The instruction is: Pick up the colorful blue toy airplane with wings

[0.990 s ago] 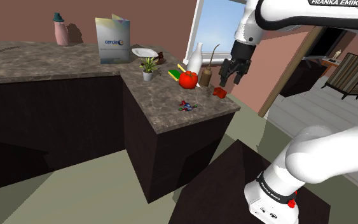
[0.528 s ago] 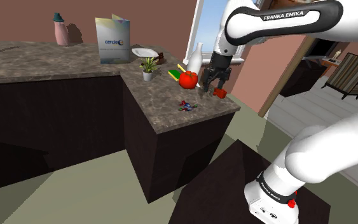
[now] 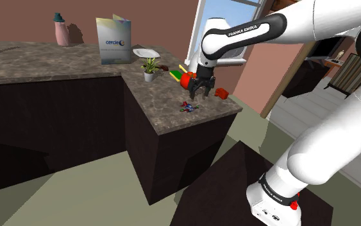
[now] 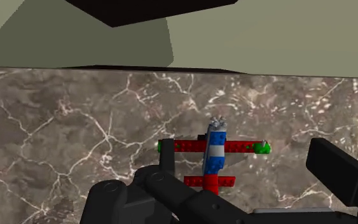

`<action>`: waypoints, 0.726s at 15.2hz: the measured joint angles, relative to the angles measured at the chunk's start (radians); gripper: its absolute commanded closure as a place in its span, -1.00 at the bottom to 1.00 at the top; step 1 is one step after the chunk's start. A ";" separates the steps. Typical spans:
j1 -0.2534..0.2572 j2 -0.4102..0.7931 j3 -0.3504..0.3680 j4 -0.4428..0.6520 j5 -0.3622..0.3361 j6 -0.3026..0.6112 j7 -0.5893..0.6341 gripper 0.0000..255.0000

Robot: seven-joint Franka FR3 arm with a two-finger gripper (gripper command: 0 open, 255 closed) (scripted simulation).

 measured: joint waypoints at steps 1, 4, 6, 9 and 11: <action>-0.001 0.040 0.000 0.022 0.000 0.014 0.002 -1.00; -0.003 0.154 -0.003 0.090 0.001 0.050 0.006 -1.00; -0.005 0.237 -0.005 0.140 0.003 0.074 0.009 -1.00; -0.005 0.281 -0.005 0.143 0.004 0.111 0.011 -1.00; -0.005 0.297 -0.005 0.134 0.005 0.137 0.010 -1.00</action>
